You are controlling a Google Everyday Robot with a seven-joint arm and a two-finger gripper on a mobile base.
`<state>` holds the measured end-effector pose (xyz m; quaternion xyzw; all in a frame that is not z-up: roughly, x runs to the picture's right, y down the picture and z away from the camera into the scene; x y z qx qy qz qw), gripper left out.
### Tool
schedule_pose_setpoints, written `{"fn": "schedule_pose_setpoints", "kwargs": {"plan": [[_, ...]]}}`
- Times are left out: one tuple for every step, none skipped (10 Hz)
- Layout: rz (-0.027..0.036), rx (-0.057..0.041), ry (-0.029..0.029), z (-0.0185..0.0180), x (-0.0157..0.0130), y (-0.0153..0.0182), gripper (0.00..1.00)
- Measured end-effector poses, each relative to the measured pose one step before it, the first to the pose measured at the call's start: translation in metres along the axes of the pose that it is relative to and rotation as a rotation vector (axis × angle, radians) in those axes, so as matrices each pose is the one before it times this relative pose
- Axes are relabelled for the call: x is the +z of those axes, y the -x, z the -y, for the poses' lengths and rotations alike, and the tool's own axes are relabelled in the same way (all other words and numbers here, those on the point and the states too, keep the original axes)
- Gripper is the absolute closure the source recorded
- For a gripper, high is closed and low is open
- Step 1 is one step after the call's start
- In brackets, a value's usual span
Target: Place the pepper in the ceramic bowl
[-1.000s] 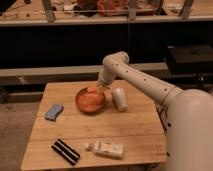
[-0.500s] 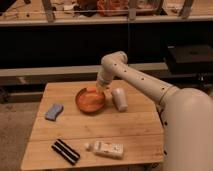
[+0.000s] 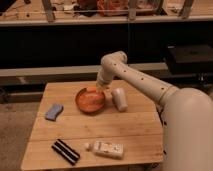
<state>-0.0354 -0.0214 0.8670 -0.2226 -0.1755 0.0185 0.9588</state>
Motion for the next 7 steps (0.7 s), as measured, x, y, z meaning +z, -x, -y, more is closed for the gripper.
{"fn": "schedule_pose_setpoints", "kwargs": {"plan": [[-0.00033, -0.00016, 0.00036, 0.00015, -0.00017, -0.00017, 0.22], [-0.00004, -0.00055, 0.00060, 0.00003, 0.00000, -0.00005, 0.20], [0.00000, -0.00103, 0.00027, 0.00015, 0.00001, 0.00015, 0.20], [0.00071, -0.00130, 0.00032, -0.00003, -0.00007, 0.00023, 0.20], [0.00125, -0.00113, 0.00009, -0.00001, -0.00018, -0.00010, 0.20], [0.00228, -0.00127, -0.00059, -0.00012, -0.00013, 0.00003, 0.20], [0.01028, -0.00572, -0.00431, 0.00004, -0.00085, 0.00043, 0.20]]}}
